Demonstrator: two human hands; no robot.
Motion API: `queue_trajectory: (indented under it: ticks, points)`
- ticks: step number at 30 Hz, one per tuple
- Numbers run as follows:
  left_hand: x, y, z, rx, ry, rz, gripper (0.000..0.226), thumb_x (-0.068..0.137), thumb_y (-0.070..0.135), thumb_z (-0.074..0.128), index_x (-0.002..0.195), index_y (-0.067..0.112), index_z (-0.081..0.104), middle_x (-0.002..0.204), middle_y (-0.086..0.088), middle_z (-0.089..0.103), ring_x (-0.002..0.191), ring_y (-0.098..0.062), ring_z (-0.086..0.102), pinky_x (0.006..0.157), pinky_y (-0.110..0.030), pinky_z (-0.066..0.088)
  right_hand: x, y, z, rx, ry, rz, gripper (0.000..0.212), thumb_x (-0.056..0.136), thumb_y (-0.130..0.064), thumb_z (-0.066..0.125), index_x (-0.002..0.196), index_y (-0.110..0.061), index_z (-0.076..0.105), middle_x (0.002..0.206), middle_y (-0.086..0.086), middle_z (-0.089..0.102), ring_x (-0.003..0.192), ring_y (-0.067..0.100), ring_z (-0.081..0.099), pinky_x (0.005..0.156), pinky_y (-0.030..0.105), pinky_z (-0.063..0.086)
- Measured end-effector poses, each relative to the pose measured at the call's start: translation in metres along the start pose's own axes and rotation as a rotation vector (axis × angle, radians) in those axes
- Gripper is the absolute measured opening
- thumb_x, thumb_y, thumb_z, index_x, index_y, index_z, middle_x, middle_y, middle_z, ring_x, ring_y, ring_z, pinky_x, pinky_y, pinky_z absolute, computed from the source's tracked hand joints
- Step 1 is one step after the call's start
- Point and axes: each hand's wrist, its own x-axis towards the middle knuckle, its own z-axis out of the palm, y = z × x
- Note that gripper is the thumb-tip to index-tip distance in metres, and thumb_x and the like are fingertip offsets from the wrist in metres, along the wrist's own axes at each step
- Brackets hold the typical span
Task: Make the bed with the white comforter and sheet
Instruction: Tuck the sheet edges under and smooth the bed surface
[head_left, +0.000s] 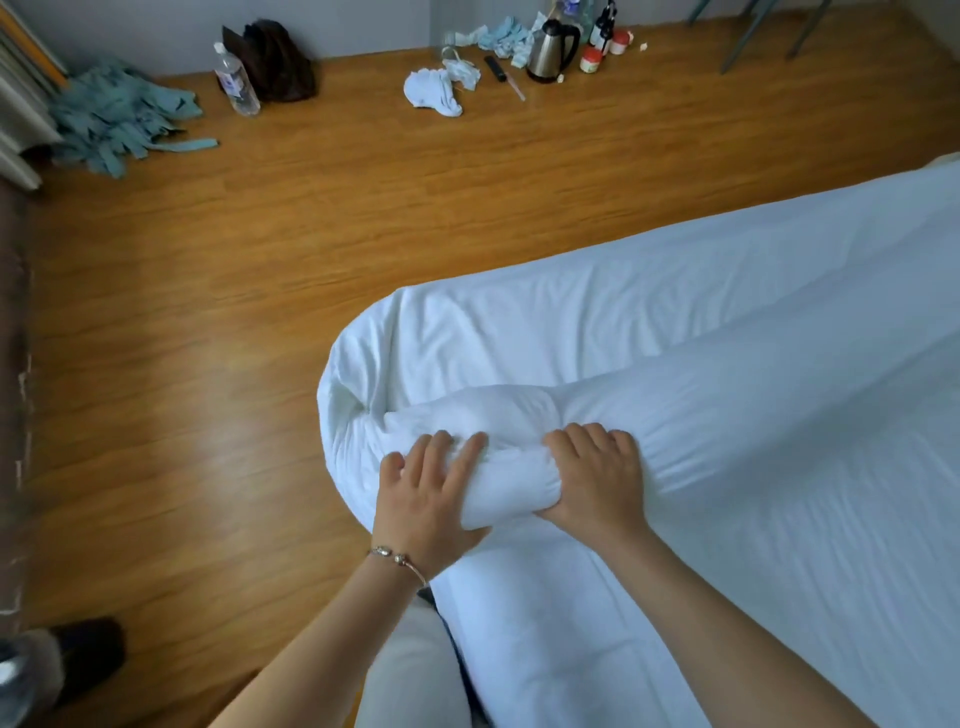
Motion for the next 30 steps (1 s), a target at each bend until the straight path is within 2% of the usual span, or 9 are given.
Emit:
queue_trajectory:
  ticks: [6, 10, 14, 17, 20, 23, 25, 27, 30]
  points:
    - [0.009, 0.014, -0.043, -0.424, -0.148, -0.293, 0.091, 0.057, 0.083, 0.057, 0.128, 0.027, 0.054, 0.11, 0.007, 0.054, 0.104, -0.017, 0.053, 0.086, -0.034, 0.044, -0.046, -0.004, -0.004, -0.002, 0.025, 0.047, 0.06, 0.047, -0.063, 0.071, 0.089, -0.021, 0.062, 0.084, -0.005, 0.058, 0.083, 0.026, 0.055, 0.073, 0.039, 0.036]
    - [0.078, -0.02, -0.056, -0.373, -0.607, -0.301, 0.112, 0.051, 0.085, 0.064, 0.145, 0.033, 0.033, 0.148, 0.004, 0.035, 0.139, -0.019, 0.029, 0.113, -0.037, 0.025, -0.032, -0.005, -0.021, -0.02, -0.083, 0.045, 0.071, 0.038, -0.065, 0.073, 0.093, -0.021, 0.059, 0.088, -0.006, 0.056, 0.084, 0.025, 0.054, 0.072, 0.039, 0.034]
    - [0.111, -0.027, -0.041, -0.412, -1.073, -0.35, 0.13, 0.038, 0.079, 0.076, 0.147, 0.043, 0.015, 0.149, 0.008, 0.033, 0.135, -0.022, 0.037, 0.108, -0.046, 0.037, -0.026, -0.003, -0.031, -0.031, -0.312, 0.024, 0.098, 0.032, -0.079, 0.066, 0.113, -0.025, 0.053, 0.11, -0.01, 0.052, 0.104, 0.021, 0.05, 0.083, 0.039, 0.034]
    - [0.115, -0.014, -0.035, -0.277, -1.028, -0.296, 0.12, 0.036, 0.07, 0.078, 0.139, 0.041, 0.024, 0.126, 0.005, 0.044, 0.121, -0.023, 0.043, 0.093, -0.044, 0.047, -0.001, 0.007, -0.051, 0.064, -0.57, -0.014, 0.101, 0.037, -0.089, 0.054, 0.122, -0.035, 0.043, 0.12, -0.017, 0.041, 0.116, 0.013, 0.039, 0.092, 0.037, 0.034]
    - [0.096, -0.008, -0.031, -0.229, -0.873, -0.246, 0.11, 0.042, 0.066, 0.079, 0.135, 0.036, 0.029, 0.119, 0.004, 0.044, 0.121, -0.022, 0.041, 0.089, -0.041, 0.043, 0.037, 0.023, -0.066, 0.173, -0.626, -0.029, 0.095, 0.042, -0.078, 0.074, 0.122, -0.038, 0.04, 0.122, -0.018, 0.037, 0.122, 0.011, 0.039, 0.096, 0.035, 0.035]
    - [0.074, -0.01, -0.029, -0.295, -0.746, -0.211, 0.105, 0.048, 0.066, 0.078, 0.135, 0.033, 0.03, 0.124, 0.003, 0.043, 0.122, -0.02, 0.04, 0.092, -0.036, 0.041, 0.073, 0.037, -0.071, -0.033, -0.849, -0.032, 0.129, 0.044, -0.073, 0.08, 0.147, -0.035, 0.011, 0.15, -0.007, 0.021, 0.142, 0.017, 0.019, 0.115, 0.041, 0.012]
    - [0.056, -0.006, -0.026, -0.316, -0.645, -0.177, 0.099, 0.051, 0.065, 0.077, 0.133, 0.032, 0.033, 0.123, 0.002, 0.043, 0.121, -0.02, 0.041, 0.094, -0.033, 0.038, 0.089, 0.037, -0.069, -0.124, -1.066, 0.001, 0.14, 0.04, -0.076, 0.078, 0.151, -0.035, 0.002, 0.153, -0.004, 0.03, 0.142, 0.019, 0.028, 0.118, 0.045, 0.005]
    - [0.039, 0.0, -0.024, -0.306, -0.54, -0.146, 0.093, 0.054, 0.065, 0.076, 0.131, 0.031, 0.036, 0.121, 0.003, 0.044, 0.117, -0.019, 0.041, 0.094, -0.03, 0.035, 0.09, 0.035, -0.062, -0.172, -1.107, -0.025, 0.137, 0.033, -0.078, 0.075, 0.147, -0.036, 0.012, 0.141, -0.006, 0.045, 0.131, 0.017, 0.042, 0.116, 0.042, 0.02]
    - [0.018, 0.01, -0.022, -0.28, -0.443, -0.099, 0.089, 0.055, 0.065, 0.073, 0.13, 0.031, 0.038, 0.118, 0.004, 0.044, 0.113, -0.018, 0.041, 0.096, -0.027, 0.031, 0.071, 0.032, -0.053, -0.148, -0.966, -0.07, 0.11, 0.029, -0.073, 0.078, 0.122, -0.034, 0.035, 0.114, -0.01, 0.053, 0.108, 0.015, 0.05, 0.094, 0.036, 0.041]
